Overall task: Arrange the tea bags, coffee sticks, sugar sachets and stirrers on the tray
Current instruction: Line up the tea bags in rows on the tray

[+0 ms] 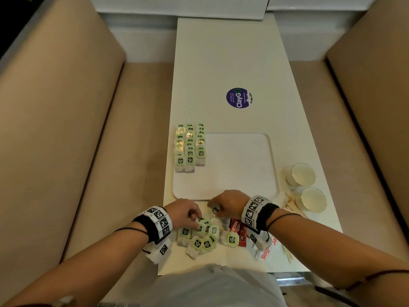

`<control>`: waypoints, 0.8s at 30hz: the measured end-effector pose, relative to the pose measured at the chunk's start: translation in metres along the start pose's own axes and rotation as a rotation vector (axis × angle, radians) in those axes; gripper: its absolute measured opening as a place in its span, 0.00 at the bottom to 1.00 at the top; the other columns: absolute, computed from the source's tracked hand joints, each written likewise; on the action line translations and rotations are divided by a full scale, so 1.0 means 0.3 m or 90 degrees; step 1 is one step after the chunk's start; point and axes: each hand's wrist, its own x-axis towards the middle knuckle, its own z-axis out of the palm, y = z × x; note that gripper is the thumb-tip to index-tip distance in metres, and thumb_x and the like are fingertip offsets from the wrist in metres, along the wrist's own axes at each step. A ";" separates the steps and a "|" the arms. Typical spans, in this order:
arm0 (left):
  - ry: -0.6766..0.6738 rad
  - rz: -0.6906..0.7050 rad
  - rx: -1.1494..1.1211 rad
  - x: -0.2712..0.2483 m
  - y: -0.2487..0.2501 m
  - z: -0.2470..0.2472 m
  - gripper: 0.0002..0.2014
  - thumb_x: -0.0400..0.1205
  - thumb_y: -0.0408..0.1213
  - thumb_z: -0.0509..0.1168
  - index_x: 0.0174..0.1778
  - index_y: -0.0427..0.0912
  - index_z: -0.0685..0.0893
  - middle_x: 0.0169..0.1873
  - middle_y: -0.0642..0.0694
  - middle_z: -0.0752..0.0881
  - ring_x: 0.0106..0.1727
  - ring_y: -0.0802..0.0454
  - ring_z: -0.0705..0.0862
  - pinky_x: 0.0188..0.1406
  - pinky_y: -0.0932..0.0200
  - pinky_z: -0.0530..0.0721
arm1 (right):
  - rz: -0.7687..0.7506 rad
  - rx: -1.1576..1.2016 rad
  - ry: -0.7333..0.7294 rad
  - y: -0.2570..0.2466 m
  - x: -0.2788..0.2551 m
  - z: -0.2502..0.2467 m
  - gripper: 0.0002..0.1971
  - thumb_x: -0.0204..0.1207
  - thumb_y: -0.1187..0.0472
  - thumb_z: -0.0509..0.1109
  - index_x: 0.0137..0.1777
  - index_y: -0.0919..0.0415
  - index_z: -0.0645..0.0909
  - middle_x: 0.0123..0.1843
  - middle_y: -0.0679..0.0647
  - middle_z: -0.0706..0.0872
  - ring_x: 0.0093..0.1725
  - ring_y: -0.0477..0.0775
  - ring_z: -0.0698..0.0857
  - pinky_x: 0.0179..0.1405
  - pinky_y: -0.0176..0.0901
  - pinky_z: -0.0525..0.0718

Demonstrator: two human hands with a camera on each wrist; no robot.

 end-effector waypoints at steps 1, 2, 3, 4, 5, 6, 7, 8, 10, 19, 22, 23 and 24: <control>-0.002 -0.001 -0.005 -0.001 0.000 0.006 0.15 0.73 0.45 0.81 0.53 0.46 0.90 0.37 0.56 0.85 0.30 0.67 0.78 0.34 0.74 0.76 | 0.000 -0.003 0.004 -0.002 -0.002 0.003 0.25 0.80 0.48 0.73 0.77 0.47 0.79 0.61 0.50 0.91 0.59 0.54 0.88 0.60 0.44 0.81; -0.003 -0.002 -0.004 -0.002 -0.001 0.010 0.15 0.73 0.45 0.81 0.53 0.46 0.90 0.37 0.56 0.85 0.30 0.68 0.78 0.33 0.75 0.75 | -0.001 -0.005 0.005 -0.004 -0.003 0.004 0.25 0.80 0.47 0.73 0.77 0.47 0.79 0.61 0.50 0.91 0.59 0.55 0.88 0.60 0.44 0.81; -0.002 -0.002 -0.001 -0.002 -0.002 0.015 0.14 0.74 0.45 0.81 0.53 0.46 0.90 0.37 0.56 0.85 0.29 0.69 0.78 0.33 0.75 0.74 | -0.001 -0.006 -0.001 -0.006 -0.004 0.005 0.26 0.79 0.46 0.74 0.76 0.47 0.79 0.61 0.50 0.91 0.59 0.55 0.88 0.60 0.44 0.81; 0.000 -0.001 0.004 -0.002 -0.003 0.019 0.14 0.74 0.44 0.80 0.53 0.46 0.90 0.38 0.56 0.85 0.29 0.69 0.78 0.33 0.76 0.74 | -0.001 -0.008 -0.012 -0.009 -0.006 0.005 0.26 0.79 0.45 0.74 0.76 0.47 0.79 0.61 0.51 0.90 0.59 0.55 0.87 0.60 0.45 0.82; 0.003 0.001 0.011 -0.002 -0.002 0.022 0.14 0.74 0.44 0.80 0.53 0.45 0.90 0.38 0.55 0.85 0.31 0.68 0.79 0.34 0.75 0.74 | -0.004 -0.014 -0.022 -0.013 -0.008 0.007 0.26 0.78 0.44 0.75 0.76 0.47 0.79 0.60 0.51 0.90 0.58 0.56 0.87 0.59 0.45 0.83; 0.005 0.002 0.018 -0.003 -0.001 0.026 0.13 0.75 0.44 0.79 0.53 0.45 0.90 0.39 0.55 0.86 0.33 0.66 0.79 0.35 0.74 0.76 | -0.007 -0.026 -0.029 -0.018 -0.009 0.009 0.26 0.78 0.44 0.75 0.76 0.47 0.79 0.60 0.51 0.90 0.57 0.57 0.88 0.58 0.46 0.84; 0.006 0.003 0.024 -0.003 0.001 0.029 0.13 0.75 0.43 0.79 0.52 0.44 0.91 0.39 0.54 0.86 0.35 0.65 0.80 0.38 0.72 0.78 | -0.009 -0.043 -0.034 -0.024 -0.010 0.012 0.27 0.78 0.44 0.75 0.76 0.46 0.78 0.58 0.52 0.90 0.55 0.57 0.88 0.56 0.48 0.85; 0.006 0.003 0.028 -0.002 0.003 0.033 0.11 0.75 0.43 0.79 0.50 0.44 0.91 0.39 0.54 0.86 0.36 0.62 0.81 0.40 0.69 0.80 | -0.008 -0.059 -0.039 -0.029 -0.011 0.017 0.27 0.77 0.45 0.75 0.76 0.46 0.77 0.57 0.52 0.90 0.53 0.58 0.88 0.54 0.48 0.86; 0.011 0.007 0.038 -0.003 0.008 0.039 0.08 0.76 0.44 0.77 0.47 0.46 0.91 0.38 0.55 0.87 0.37 0.60 0.82 0.43 0.62 0.83 | -0.003 -0.081 -0.048 -0.041 -0.012 0.024 0.28 0.76 0.49 0.76 0.75 0.44 0.74 0.51 0.51 0.90 0.49 0.58 0.89 0.51 0.50 0.88; 0.053 0.031 0.010 -0.020 0.023 0.016 0.04 0.76 0.45 0.77 0.41 0.53 0.88 0.37 0.57 0.87 0.34 0.68 0.82 0.38 0.72 0.80 | 0.025 -0.091 -0.059 -0.037 -0.023 0.034 0.24 0.72 0.57 0.80 0.67 0.50 0.78 0.49 0.50 0.90 0.48 0.57 0.88 0.51 0.51 0.87; 0.061 0.044 -0.018 -0.027 0.026 0.001 0.04 0.76 0.44 0.77 0.40 0.52 0.87 0.37 0.55 0.88 0.34 0.66 0.82 0.40 0.67 0.83 | 0.029 -0.090 -0.051 -0.035 -0.026 0.037 0.19 0.72 0.55 0.79 0.63 0.49 0.81 0.50 0.48 0.89 0.49 0.55 0.88 0.51 0.50 0.87; 0.063 0.047 -0.033 -0.027 0.025 -0.002 0.05 0.76 0.43 0.77 0.40 0.52 0.87 0.37 0.55 0.88 0.34 0.66 0.82 0.40 0.67 0.83 | 0.036 -0.084 -0.052 -0.034 -0.028 0.037 0.19 0.71 0.55 0.79 0.61 0.49 0.82 0.49 0.47 0.89 0.49 0.55 0.88 0.50 0.50 0.87; 0.068 0.047 -0.049 -0.028 0.024 -0.007 0.05 0.76 0.42 0.77 0.39 0.52 0.87 0.36 0.55 0.87 0.33 0.66 0.81 0.40 0.67 0.83 | 0.046 -0.074 -0.055 -0.034 -0.031 0.035 0.18 0.70 0.56 0.80 0.60 0.50 0.82 0.48 0.46 0.89 0.49 0.54 0.87 0.50 0.49 0.87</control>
